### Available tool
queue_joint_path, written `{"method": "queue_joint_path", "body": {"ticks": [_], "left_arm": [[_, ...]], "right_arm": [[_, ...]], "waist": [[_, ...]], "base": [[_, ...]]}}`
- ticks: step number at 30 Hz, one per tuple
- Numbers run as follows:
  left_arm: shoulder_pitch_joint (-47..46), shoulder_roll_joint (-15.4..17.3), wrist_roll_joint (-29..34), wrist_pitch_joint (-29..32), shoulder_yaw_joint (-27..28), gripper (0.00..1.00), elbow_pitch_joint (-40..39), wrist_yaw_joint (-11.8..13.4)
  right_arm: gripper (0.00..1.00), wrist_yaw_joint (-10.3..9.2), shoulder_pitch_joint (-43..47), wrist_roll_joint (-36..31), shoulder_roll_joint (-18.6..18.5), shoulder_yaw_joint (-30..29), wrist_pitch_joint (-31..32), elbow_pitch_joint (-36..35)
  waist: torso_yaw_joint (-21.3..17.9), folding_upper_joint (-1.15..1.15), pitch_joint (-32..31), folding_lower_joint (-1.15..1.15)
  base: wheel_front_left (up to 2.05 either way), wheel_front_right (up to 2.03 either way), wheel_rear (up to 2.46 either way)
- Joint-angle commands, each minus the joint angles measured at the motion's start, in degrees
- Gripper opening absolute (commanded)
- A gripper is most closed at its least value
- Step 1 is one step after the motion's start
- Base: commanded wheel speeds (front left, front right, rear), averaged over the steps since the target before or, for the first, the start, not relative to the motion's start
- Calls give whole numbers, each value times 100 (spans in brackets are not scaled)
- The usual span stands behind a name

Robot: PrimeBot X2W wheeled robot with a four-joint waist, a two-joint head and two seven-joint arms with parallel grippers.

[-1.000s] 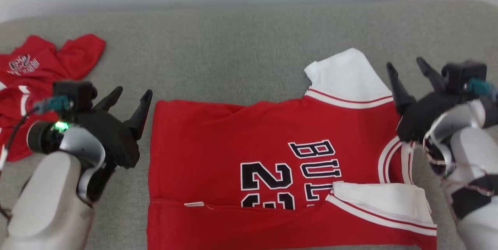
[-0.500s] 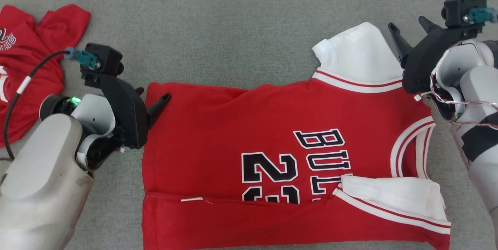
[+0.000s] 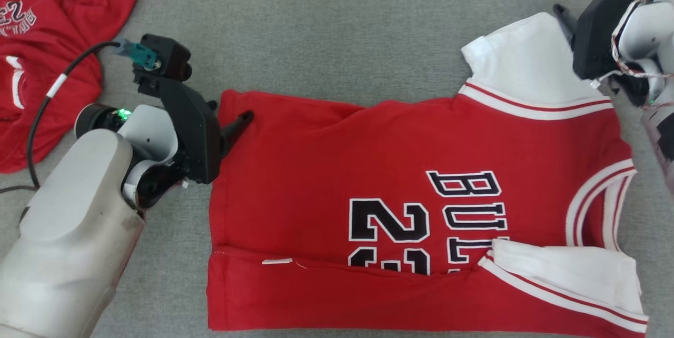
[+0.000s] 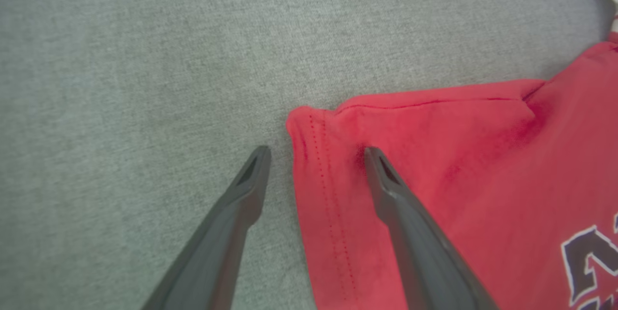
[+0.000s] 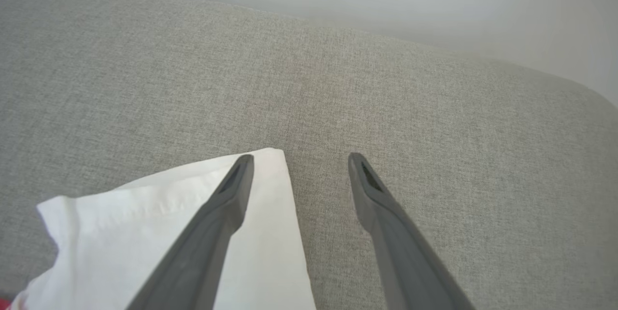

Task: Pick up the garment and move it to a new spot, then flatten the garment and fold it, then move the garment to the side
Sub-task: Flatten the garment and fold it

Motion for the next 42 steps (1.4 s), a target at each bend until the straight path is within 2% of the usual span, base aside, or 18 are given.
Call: {"method": "queue_joint_path", "body": {"ticks": [1, 9, 10, 11, 12, 15, 17, 19, 20, 22, 24, 30, 36, 42], "left_arm": [[-80, -24, -32, -10, -45, 100, 29, 11], [-310, -133, -239, 38, -331, 100, 267, 15], [-326, -131, -257, 1, -340, 94, 308, 16], [-343, -134, -277, -13, -356, 42, 350, 16], [-368, -139, -313, -14, -368, 0, 379, 16], [-416, -157, -341, -24, -445, 0, 401, 13], [-456, -136, -383, -59, -472, 0, 406, 14], [-480, -121, -426, -99, -509, 0, 410, 14], [-494, -110, -455, -110, -523, 0, 412, 14], [-507, -78, -482, -162, -558, 0, 412, 14], [-523, -45, -500, -250, -571, 0, 420, 15], [-325, 7, -569, -663, -513, 0, 567, 15], [-50, 26, -633, -982, -481, 0, 764, 18], [199, 94, -574, -1312, -442, 0, 812, 95]], "right_arm": [[100, -16, -41, 23, -34, 53, 69, 79], [100, -16, -406, 48, -14, 333, 347, 472], [100, -16, -428, 47, 4, 369, 365, 509], [100, -16, -450, 82, 26, 388, 423, 560], [100, -16, -477, 116, 56, 410, 506, 631], [100, -16, -505, 163, 114, 494, 745, 792], [87, -16, -556, 164, 113, 542, 800, 850], [9, -16, -595, 177, 120, 586, 859, 912], [0, -16, -600, 206, 127, 592, 915, 954], [0, -16, -629, 255, 149, 593, 995, 1028], [0, -16, -715, 262, 150, 592, 820, 999], [0, -16, -661, 93, 150, 659, -251, 899], [0, -16, -257, 264, 153, 723, -1048, 723], [0, -16, 273, 541, 58, 834, -1836, 262]], "waist": [[135, -1, 134, -1], [272, -1, 330, -1], [278, -1, 344, -1], [282, -1, 359, -1], [278, -1, 377, -1], [276, -1, 398, -1], [281, -1, 394, -1], [286, -1, 381, -1], [288, -1, 377, -1], [274, -1, 372, -1], [245, -1, 357, -1], [66, -1, 75, -1], [-189, -1, -291, -1], [-425, -1, -533, -1]], "base": [[0, 0, 0], [0, 0, 0], [0, 0, 0], [0, 0, 0], [0, 0, 0], [0, 0, 0], [0, 0, 0], [0, 0, 0], [0, 0, 0], [0, 0, 0], [0, 0, 0], [0, 0, 0], [0, 0, 0], [0, 0, 0]]}}
